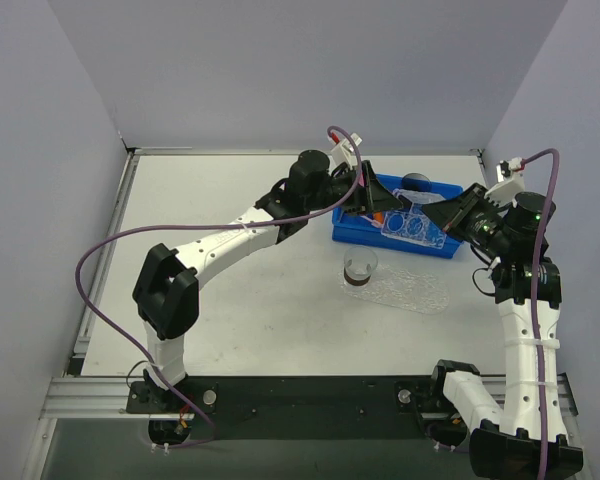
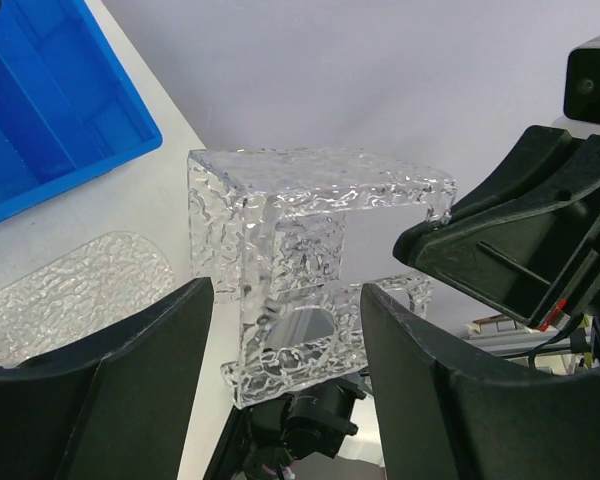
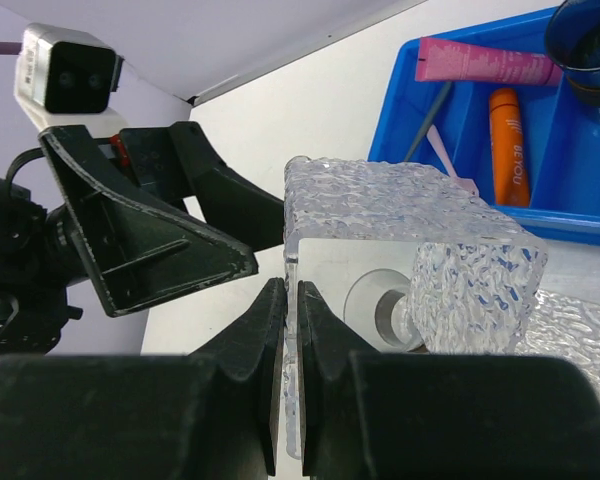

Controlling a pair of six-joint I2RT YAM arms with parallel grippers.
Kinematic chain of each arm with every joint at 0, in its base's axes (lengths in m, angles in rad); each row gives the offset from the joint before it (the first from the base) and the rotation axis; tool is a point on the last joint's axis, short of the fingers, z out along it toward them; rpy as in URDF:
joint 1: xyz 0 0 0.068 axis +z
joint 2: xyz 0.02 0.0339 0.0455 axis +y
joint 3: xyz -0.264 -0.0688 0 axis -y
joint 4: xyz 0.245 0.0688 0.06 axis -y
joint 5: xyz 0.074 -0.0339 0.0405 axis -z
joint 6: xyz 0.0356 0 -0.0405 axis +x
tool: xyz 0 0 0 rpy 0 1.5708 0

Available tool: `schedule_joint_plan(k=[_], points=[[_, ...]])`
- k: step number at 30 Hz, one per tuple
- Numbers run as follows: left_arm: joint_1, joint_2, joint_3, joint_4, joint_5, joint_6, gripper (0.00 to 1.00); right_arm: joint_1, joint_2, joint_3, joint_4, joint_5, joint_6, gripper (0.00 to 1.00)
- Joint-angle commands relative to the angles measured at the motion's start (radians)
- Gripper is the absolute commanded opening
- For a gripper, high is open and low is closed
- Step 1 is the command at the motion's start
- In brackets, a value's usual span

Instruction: Prepare toiletry sets of a toothbrush and toothpaste on the tray

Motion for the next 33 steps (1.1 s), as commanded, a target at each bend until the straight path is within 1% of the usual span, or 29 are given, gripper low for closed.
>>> schedule_joint_plan(k=[1,5,8,9,11,12,15,16,18,19,20,24,27,30,33], points=[[-0.008,0.015,0.017,0.066,0.025,-0.029,0.71,-0.005,-0.021,0.023,0.118,-0.078,0.03,0.0],[-0.017,0.035,0.048,0.066,0.039,-0.032,0.7,-0.003,-0.02,0.014,0.128,-0.104,0.032,0.0],[-0.017,0.041,0.052,0.073,0.048,-0.039,0.59,-0.005,-0.021,-0.006,0.13,-0.106,0.022,0.0],[-0.019,0.041,0.051,0.074,0.048,-0.041,0.51,-0.003,-0.02,-0.012,0.127,-0.106,0.021,0.0],[-0.018,0.039,0.043,0.085,0.051,-0.05,0.43,-0.003,-0.018,-0.029,0.124,-0.109,0.013,0.0],[-0.019,0.039,0.04,0.088,0.053,-0.055,0.37,-0.005,-0.018,-0.032,0.119,-0.11,0.01,0.0],[-0.019,0.039,0.029,0.103,0.061,-0.067,0.25,-0.005,-0.018,-0.043,0.102,-0.092,-0.005,0.0],[-0.018,0.038,0.023,0.106,0.064,-0.068,0.17,-0.005,-0.018,-0.044,0.096,-0.084,-0.011,0.0],[-0.016,0.036,0.019,0.117,0.067,-0.073,0.1,-0.005,-0.017,-0.046,0.069,-0.054,-0.031,0.0],[-0.016,0.035,0.016,0.119,0.067,-0.075,0.04,-0.005,-0.015,-0.047,0.059,-0.045,-0.037,0.0],[-0.016,0.033,0.012,0.122,0.067,-0.075,0.0,-0.005,-0.015,-0.046,0.044,-0.035,-0.05,0.0],[-0.016,0.036,0.008,0.152,0.079,-0.081,0.0,-0.005,-0.01,-0.038,-0.005,0.037,-0.086,0.0],[-0.017,0.033,-0.004,0.186,0.087,-0.087,0.0,-0.005,-0.004,-0.023,-0.048,0.09,-0.116,0.07],[-0.019,0.029,-0.018,0.218,0.093,-0.092,0.0,-0.002,0.006,-0.014,-0.073,0.11,-0.139,0.15],[-0.021,0.029,-0.02,0.24,0.097,-0.093,0.0,0.006,0.019,-0.011,-0.082,0.118,-0.149,0.19]])
